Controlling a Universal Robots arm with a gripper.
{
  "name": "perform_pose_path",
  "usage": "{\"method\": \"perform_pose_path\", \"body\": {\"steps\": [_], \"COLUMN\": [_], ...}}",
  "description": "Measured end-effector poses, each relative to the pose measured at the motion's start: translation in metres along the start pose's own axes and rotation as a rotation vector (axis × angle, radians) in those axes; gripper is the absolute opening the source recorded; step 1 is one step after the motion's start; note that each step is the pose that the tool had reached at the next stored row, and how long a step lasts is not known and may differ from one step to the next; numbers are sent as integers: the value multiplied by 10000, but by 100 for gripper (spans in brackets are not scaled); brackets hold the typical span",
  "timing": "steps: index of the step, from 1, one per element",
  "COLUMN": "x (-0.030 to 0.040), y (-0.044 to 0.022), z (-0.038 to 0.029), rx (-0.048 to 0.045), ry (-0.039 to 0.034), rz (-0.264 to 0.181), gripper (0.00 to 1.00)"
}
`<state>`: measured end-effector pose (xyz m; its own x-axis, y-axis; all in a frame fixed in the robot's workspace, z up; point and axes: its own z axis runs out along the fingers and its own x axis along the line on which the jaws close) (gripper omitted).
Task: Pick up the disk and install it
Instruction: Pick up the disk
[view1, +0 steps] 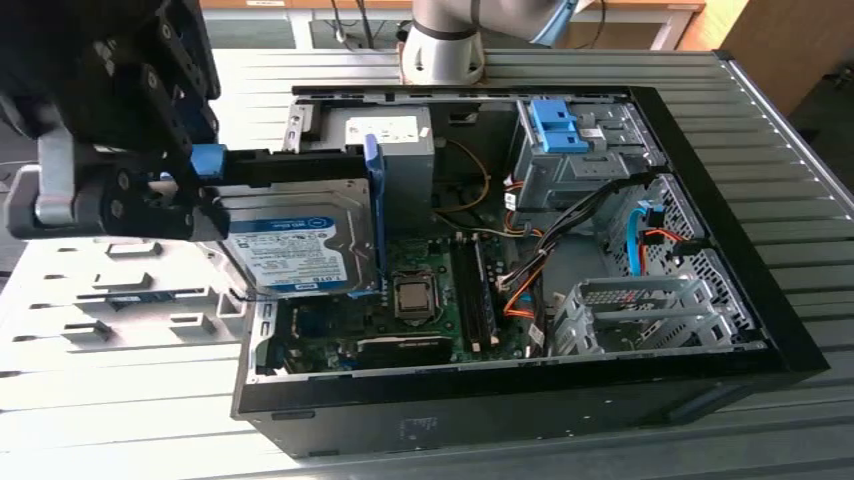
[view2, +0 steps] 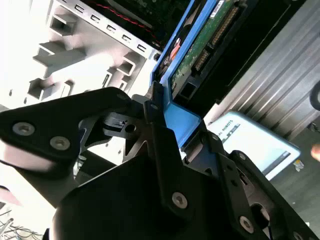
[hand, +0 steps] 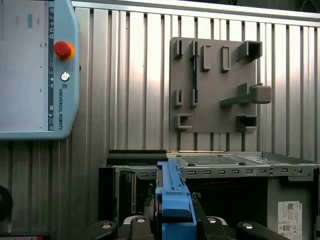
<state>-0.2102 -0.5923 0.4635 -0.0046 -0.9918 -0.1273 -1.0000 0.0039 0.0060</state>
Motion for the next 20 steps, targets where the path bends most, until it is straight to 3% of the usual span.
{"method": "perform_pose_path", "body": {"steps": [1,7,9,12,20], "x": [-27,-53,-57,-97,-97], "y": [1,1,0,1,1], "z": [-62,-121,-123,-117,-116], "rx": [3,5,4,3,4], "ry": [473,920,930,858,850], "rz": [2,5,4,6,5], "gripper": [37,37,37,37,37]}}
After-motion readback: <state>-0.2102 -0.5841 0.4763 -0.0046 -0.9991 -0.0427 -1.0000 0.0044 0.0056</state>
